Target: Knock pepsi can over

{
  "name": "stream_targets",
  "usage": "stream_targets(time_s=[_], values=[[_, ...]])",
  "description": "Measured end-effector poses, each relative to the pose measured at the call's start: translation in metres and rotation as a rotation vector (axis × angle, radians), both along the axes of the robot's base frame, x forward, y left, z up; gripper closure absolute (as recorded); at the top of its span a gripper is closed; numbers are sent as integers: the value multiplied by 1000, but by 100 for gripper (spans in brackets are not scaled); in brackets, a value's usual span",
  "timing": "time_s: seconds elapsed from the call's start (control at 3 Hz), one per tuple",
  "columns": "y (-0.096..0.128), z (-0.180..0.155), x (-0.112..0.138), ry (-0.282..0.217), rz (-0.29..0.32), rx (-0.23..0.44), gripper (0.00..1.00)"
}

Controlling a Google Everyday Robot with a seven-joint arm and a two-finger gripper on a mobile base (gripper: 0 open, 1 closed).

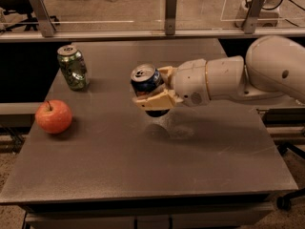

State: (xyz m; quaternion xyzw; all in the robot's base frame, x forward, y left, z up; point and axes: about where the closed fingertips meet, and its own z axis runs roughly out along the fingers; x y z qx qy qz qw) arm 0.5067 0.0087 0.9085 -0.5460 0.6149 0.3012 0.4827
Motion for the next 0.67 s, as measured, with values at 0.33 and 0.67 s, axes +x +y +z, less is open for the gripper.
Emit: stream_targets(time_s=[0.33, 0.67], values=[[-1, 59, -10, -61, 17, -225, 100], [-27, 78, -2, -1, -6, -423, 100]])
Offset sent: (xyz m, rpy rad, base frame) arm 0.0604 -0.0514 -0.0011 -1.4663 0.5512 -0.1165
